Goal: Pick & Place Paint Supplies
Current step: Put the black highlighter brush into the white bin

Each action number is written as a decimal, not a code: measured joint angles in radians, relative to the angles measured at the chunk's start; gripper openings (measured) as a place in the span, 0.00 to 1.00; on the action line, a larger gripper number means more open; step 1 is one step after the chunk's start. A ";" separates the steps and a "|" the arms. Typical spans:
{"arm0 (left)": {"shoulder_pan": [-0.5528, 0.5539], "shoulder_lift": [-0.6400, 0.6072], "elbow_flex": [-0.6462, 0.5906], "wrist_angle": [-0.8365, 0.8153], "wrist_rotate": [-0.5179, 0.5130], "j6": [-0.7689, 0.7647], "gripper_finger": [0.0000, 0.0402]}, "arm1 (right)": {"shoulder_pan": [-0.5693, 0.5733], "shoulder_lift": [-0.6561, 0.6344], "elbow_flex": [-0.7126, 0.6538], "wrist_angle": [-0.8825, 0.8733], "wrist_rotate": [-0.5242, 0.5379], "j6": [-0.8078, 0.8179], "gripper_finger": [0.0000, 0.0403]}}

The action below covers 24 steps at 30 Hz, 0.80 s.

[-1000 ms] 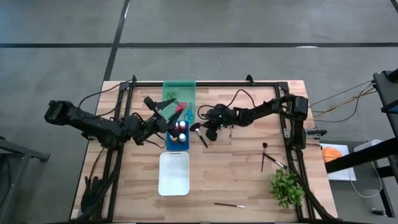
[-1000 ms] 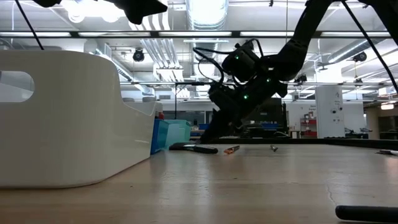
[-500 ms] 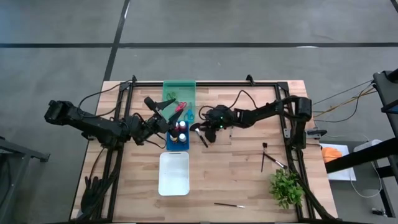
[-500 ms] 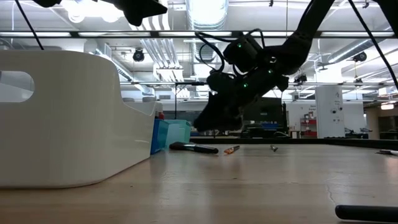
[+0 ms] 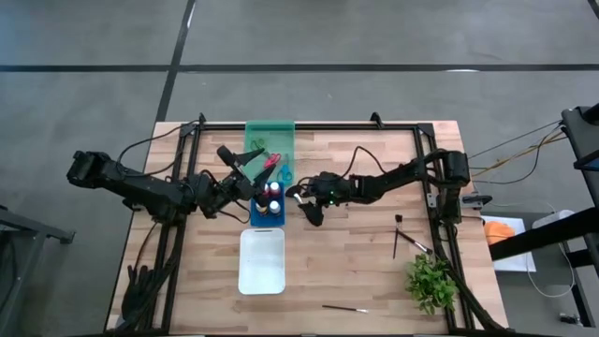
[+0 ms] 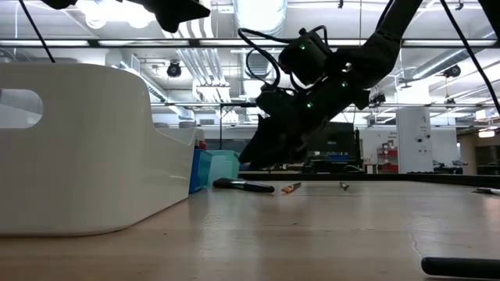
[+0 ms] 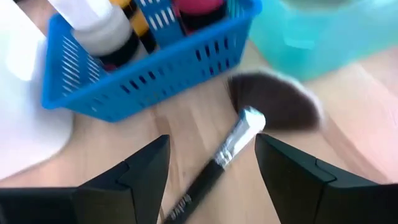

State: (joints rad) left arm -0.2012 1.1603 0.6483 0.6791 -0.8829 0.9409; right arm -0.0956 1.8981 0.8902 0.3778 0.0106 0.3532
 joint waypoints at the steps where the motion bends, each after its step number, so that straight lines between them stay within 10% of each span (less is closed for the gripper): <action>1: 0.000 0.000 0.000 0.000 0.000 0.000 0.66 | 0.000 0.000 0.000 -0.016 0.006 0.007 0.58; 24: 0.000 0.000 0.000 0.001 0.004 -0.008 0.66 | 0.052 0.027 0.000 -0.084 0.019 0.033 0.58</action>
State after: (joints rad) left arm -0.2016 1.1603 0.6485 0.6800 -0.8791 0.9333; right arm -0.0437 1.9253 0.8906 0.2942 0.0292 0.3860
